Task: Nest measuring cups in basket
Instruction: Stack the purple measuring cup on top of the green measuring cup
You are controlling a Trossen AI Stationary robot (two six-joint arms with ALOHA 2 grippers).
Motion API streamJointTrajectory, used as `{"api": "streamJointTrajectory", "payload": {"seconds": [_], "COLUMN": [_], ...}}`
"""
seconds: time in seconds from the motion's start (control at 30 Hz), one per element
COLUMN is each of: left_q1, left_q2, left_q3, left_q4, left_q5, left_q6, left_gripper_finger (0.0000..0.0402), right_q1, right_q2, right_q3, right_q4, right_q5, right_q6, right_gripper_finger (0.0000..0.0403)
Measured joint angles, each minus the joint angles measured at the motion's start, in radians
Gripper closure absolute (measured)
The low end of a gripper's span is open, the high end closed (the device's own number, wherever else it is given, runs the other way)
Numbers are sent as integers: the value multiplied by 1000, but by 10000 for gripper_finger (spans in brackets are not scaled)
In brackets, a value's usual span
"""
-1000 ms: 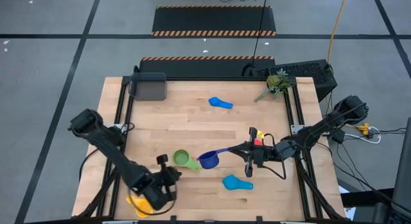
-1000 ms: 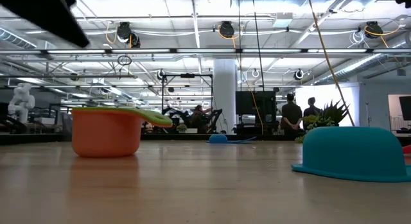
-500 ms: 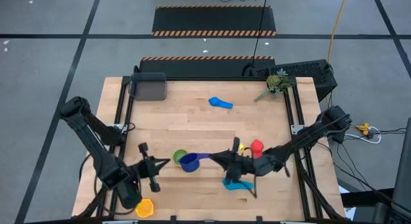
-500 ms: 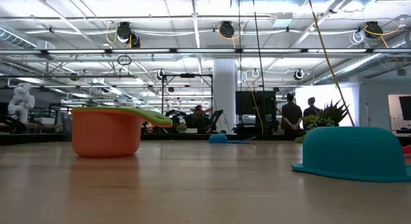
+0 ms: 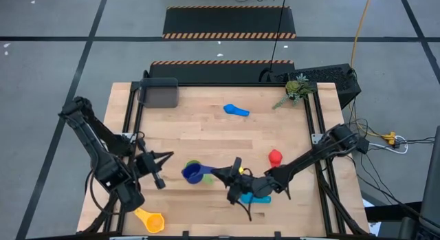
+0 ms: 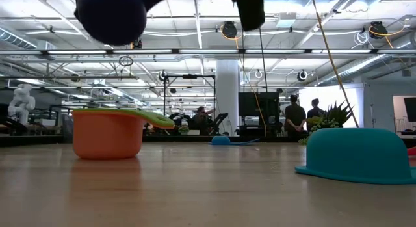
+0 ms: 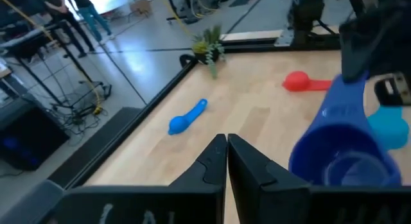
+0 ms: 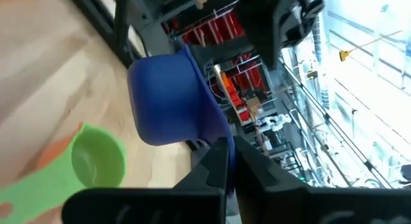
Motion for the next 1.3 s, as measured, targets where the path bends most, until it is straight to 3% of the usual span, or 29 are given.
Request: {"api": "streamJointTrajectory", "payload": {"seconds": [0.07,0.27,0.5,0.73,0.9,1.13,1.3], "left_q1": [0,0,0,0,0,13,28], "left_q2": [-4,-3,-3,-3,-3,-3,-3], "left_q3": [0,0,0,0,0,0,0], "left_q4": [-32,-60,-70,-78,-88,-94,-92], "left_q5": [-3,-2,-3,-3,-3,-3,-3], "left_q6": [-48,-98,-99,-99,-98,-95,-96], "left_gripper_finger": [391,390,384,393,380,398,381], "right_q1": [-4,0,35,39,42,30,17], "right_q2": [13,91,206,274,274,274,274], "right_q3": [0,59,215,266,266,257,241], "right_q4": [1,13,5,8,9,-3,-10], "right_q5": [28,253,361,380,385,383,387], "right_q6": [-12,-136,-229,-232,-195,-148,-91], "right_gripper_finger": [403,403,403,403,403,403,403]}}
